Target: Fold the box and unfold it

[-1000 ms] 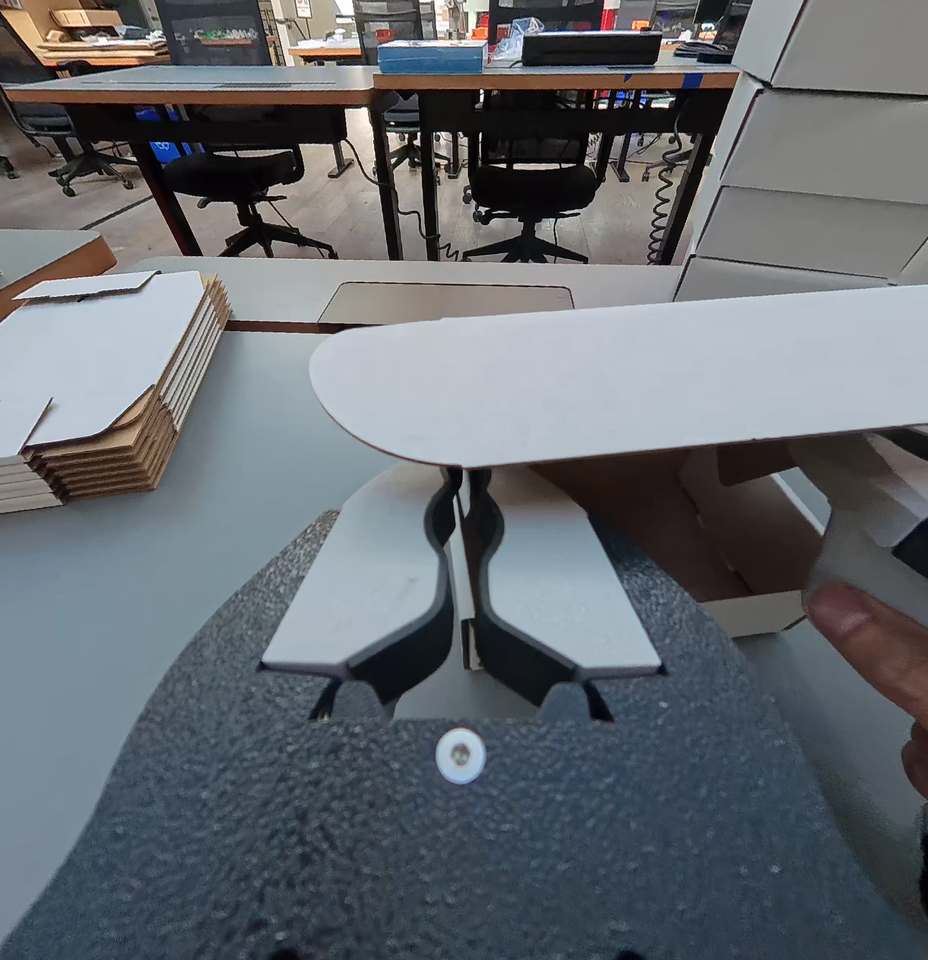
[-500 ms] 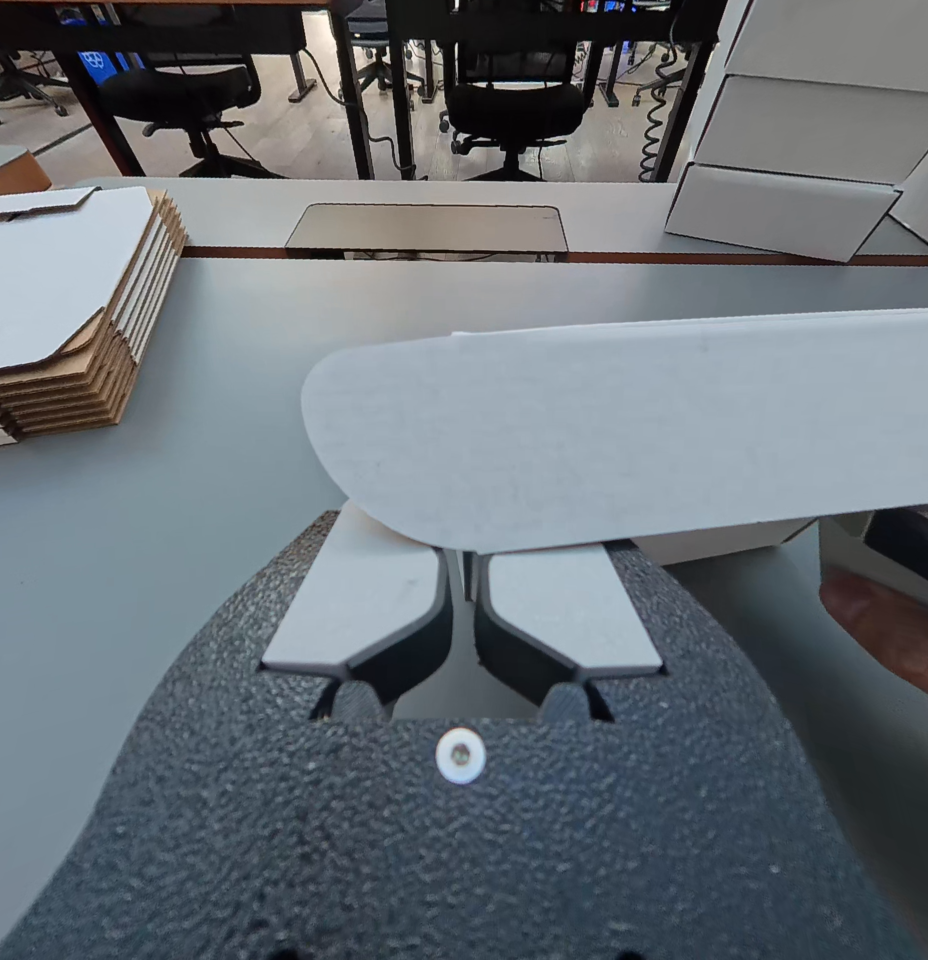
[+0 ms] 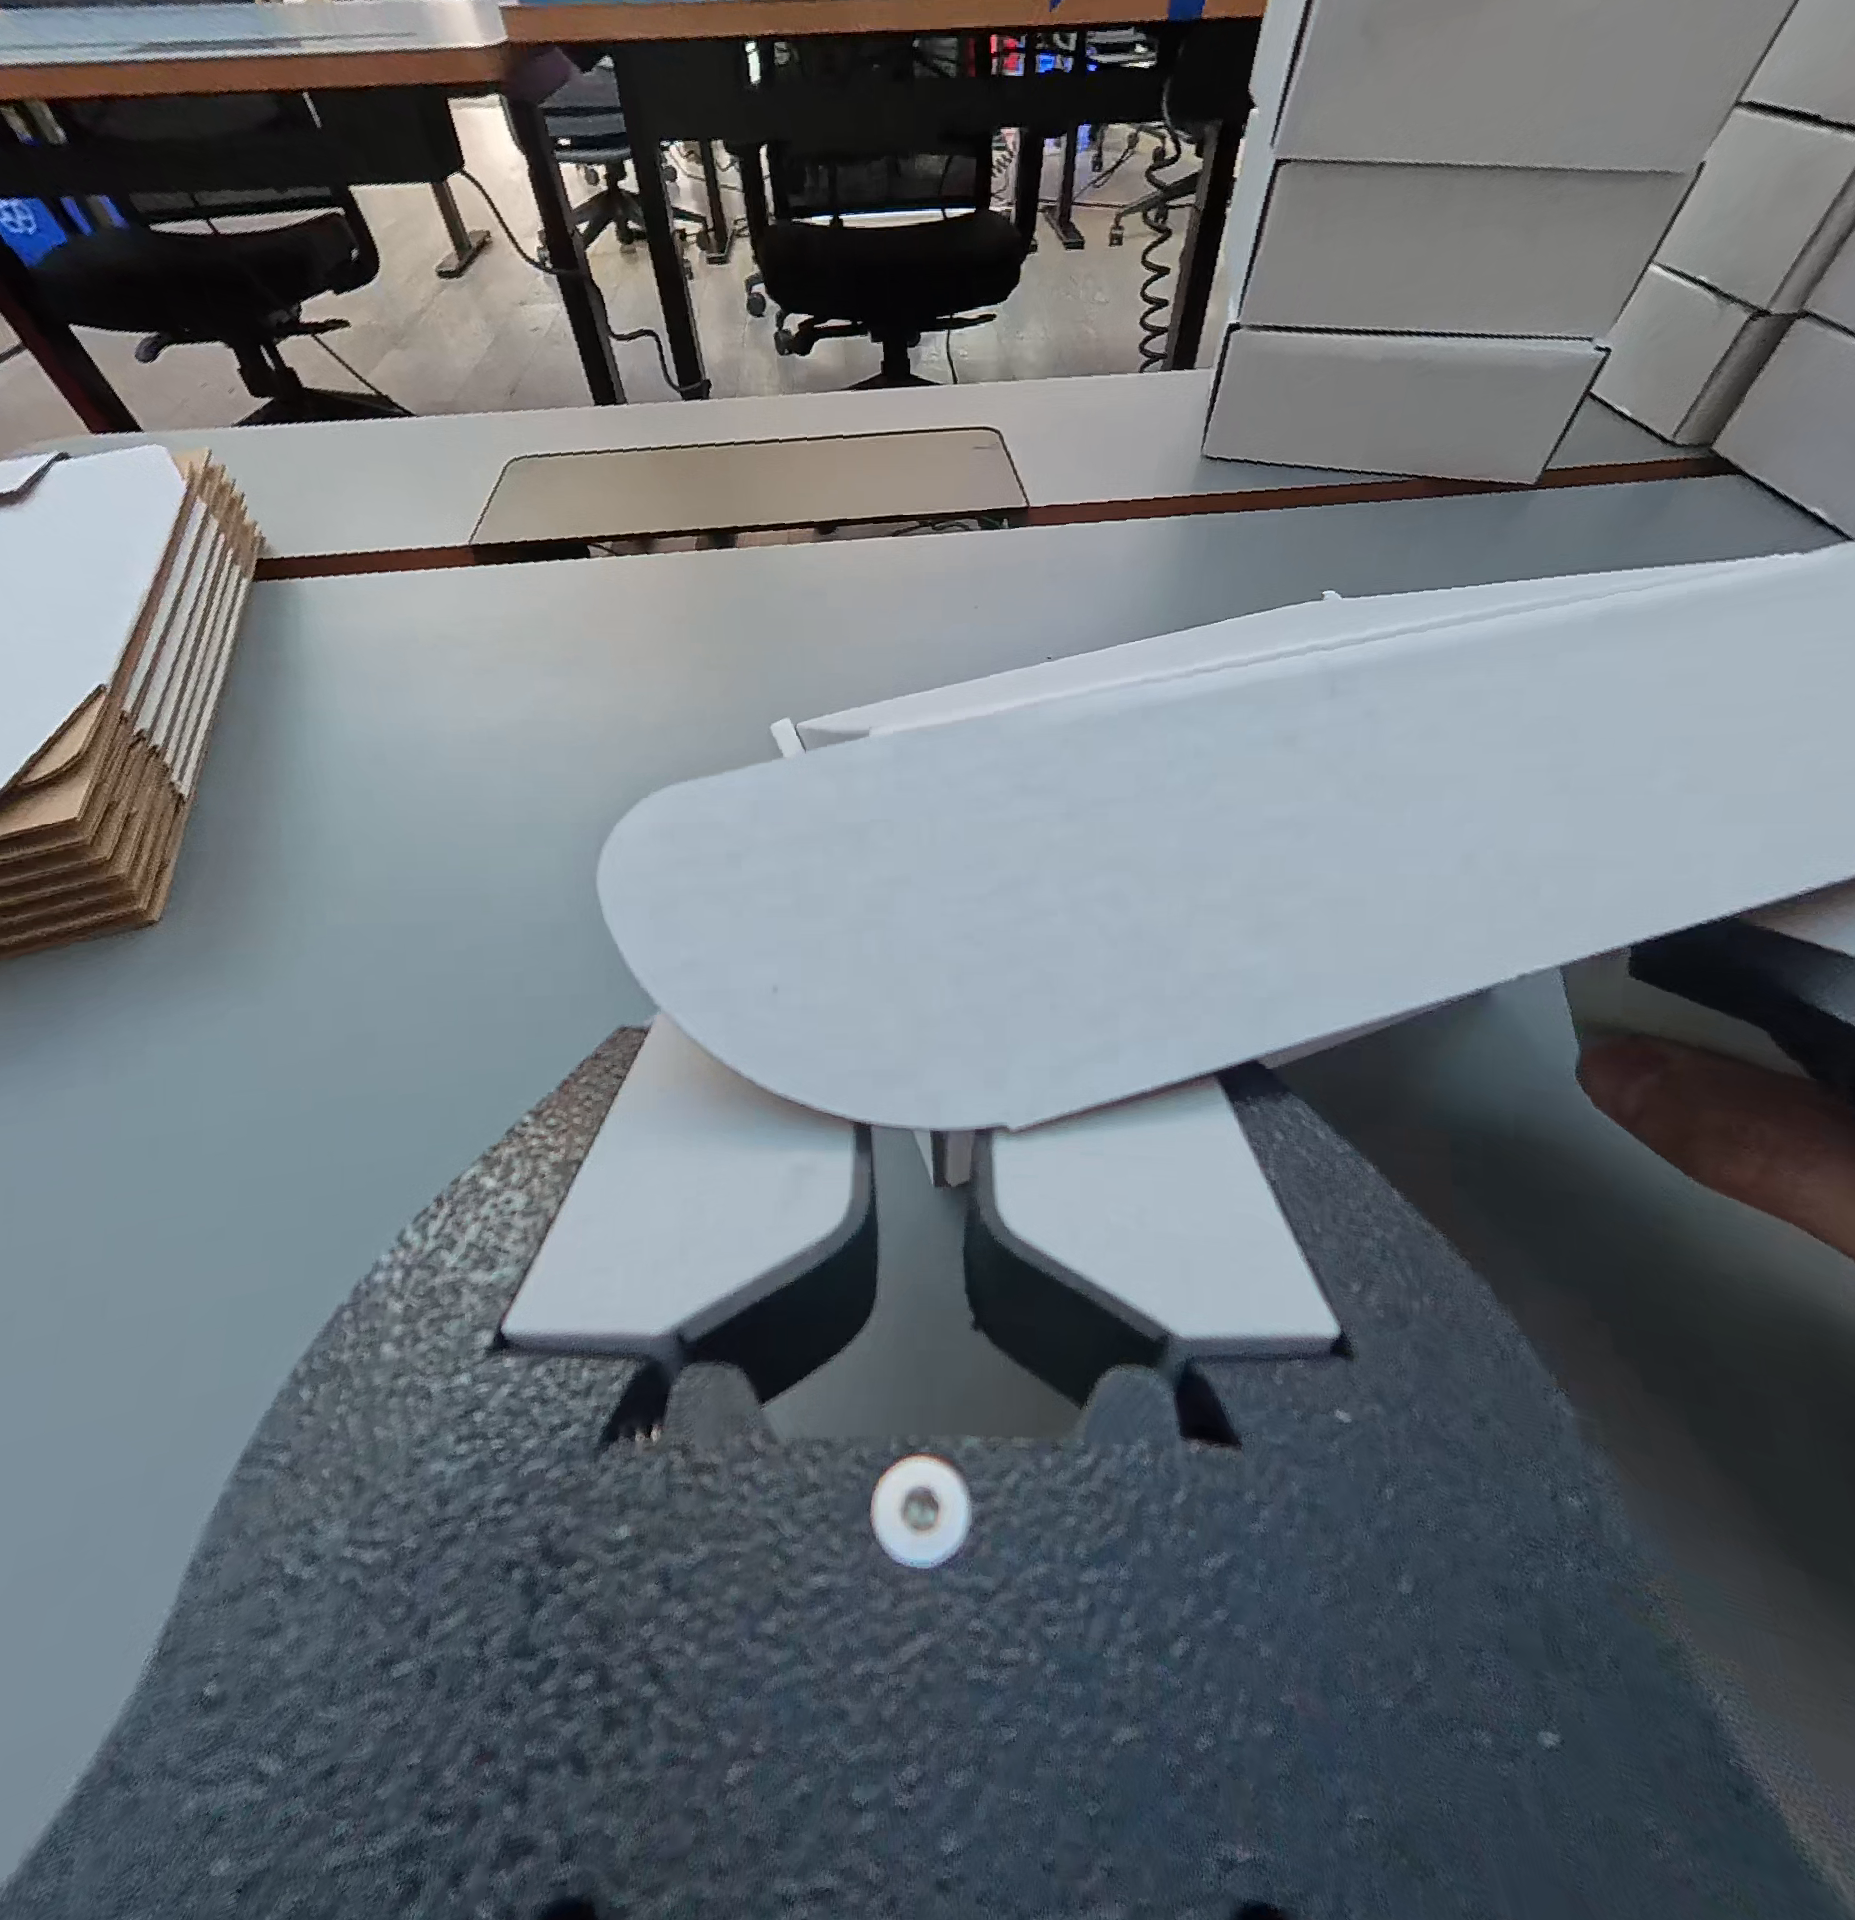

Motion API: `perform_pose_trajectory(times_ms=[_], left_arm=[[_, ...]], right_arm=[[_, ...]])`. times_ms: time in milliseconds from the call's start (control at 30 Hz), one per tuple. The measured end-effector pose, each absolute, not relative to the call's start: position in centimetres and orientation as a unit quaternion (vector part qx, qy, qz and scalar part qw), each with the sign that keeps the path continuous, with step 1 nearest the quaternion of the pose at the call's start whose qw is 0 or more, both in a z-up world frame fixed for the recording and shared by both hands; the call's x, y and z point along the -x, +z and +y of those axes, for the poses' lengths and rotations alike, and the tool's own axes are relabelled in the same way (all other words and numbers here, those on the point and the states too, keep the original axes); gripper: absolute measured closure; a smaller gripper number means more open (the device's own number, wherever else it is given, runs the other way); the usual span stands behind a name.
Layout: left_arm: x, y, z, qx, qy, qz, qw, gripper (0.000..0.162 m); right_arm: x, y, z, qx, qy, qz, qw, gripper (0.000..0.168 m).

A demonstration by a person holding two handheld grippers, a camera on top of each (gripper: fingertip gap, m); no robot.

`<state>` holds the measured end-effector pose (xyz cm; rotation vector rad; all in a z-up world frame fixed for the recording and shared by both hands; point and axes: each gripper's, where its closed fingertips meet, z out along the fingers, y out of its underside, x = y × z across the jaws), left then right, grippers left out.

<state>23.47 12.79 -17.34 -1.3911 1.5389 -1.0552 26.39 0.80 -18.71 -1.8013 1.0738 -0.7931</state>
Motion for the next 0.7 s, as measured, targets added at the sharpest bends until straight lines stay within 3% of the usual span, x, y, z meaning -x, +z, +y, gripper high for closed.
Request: perform_pose_trajectory(times_ms=[133,300,400,533,700], left_arm=[[-21.7,-16.7,13.1,0.471,-0.433,0.665,0.385,0.138],[-17.7,-16.3,15.6,0.406,-0.475,0.731,0.276,0.153],[-17.7,-12.1,17.5,0.41,-0.562,0.684,0.22,0.158],[-19.9,-7.9,17.1,0.429,-0.629,0.647,0.048,0.162],[-23.0,-10.0,14.6,0.454,-0.559,0.685,-0.108,0.162]], right_arm=[[-26.4,-18.7,0.8,0.728,-0.318,0.423,0.435,0.165],[-26.3,-18.7,0.8,0.735,-0.307,0.412,0.443,0.165],[-26.3,-18.7,0.8,0.736,-0.303,0.41,0.446,0.165],[-26.1,-18.7,1.0,0.74,-0.299,0.4,0.449,0.165],[-25.8,-18.7,1.2,0.746,-0.287,0.388,0.458,0.165]])
